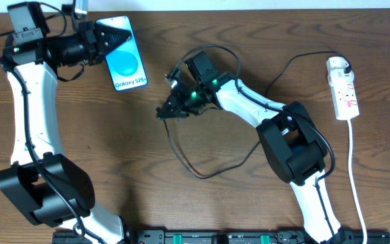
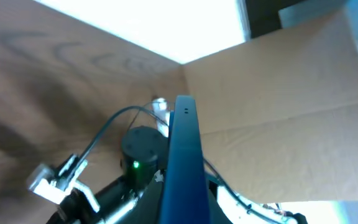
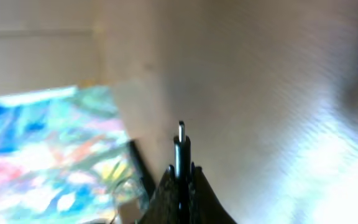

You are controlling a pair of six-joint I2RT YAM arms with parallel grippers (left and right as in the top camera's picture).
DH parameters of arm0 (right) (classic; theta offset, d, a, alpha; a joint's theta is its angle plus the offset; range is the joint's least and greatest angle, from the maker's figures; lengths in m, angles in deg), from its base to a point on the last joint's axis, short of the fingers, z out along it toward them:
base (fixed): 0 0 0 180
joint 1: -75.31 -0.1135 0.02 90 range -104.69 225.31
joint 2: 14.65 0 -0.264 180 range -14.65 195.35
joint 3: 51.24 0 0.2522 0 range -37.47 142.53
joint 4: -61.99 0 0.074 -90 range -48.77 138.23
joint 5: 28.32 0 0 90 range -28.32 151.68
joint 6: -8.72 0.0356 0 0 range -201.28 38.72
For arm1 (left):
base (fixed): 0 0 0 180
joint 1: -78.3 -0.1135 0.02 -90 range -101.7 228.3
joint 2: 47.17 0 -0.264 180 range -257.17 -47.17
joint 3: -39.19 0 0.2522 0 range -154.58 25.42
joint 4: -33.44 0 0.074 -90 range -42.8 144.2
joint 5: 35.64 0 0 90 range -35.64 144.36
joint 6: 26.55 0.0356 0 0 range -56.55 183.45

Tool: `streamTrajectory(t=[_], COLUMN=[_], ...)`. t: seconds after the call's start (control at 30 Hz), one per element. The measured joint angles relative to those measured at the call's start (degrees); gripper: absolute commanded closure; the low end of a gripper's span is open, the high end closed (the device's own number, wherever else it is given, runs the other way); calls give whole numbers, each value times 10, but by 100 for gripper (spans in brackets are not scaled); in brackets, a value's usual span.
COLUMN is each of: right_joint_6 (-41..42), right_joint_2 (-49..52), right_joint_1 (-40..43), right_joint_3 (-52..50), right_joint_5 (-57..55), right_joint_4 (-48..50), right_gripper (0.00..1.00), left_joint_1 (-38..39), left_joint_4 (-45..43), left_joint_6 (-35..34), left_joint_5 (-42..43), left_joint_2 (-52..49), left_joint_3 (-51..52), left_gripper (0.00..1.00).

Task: Plug charger to phone and switch on socket
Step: 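Lift the cable connector with the right gripper toward the phone's bottom edge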

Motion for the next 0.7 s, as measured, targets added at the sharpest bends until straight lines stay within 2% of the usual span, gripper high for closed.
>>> streamTrajectory(t=[0.27, 0.7], right_joint_6=[48, 66], right_joint_2=[0, 0], right_joint_1=[0, 3], right_joint_3=[0, 0], right_joint_5=[102, 151], right_joint_4=[114, 151], right_gripper=[99, 99], left_joint_1=[0, -12], left_joint_4=[-91, -230], left_joint_6=[-74, -204], left_joint_5=[25, 24], left_joint_2=[0, 0], left_joint_3=[0, 0], left_gripper=[93, 93])
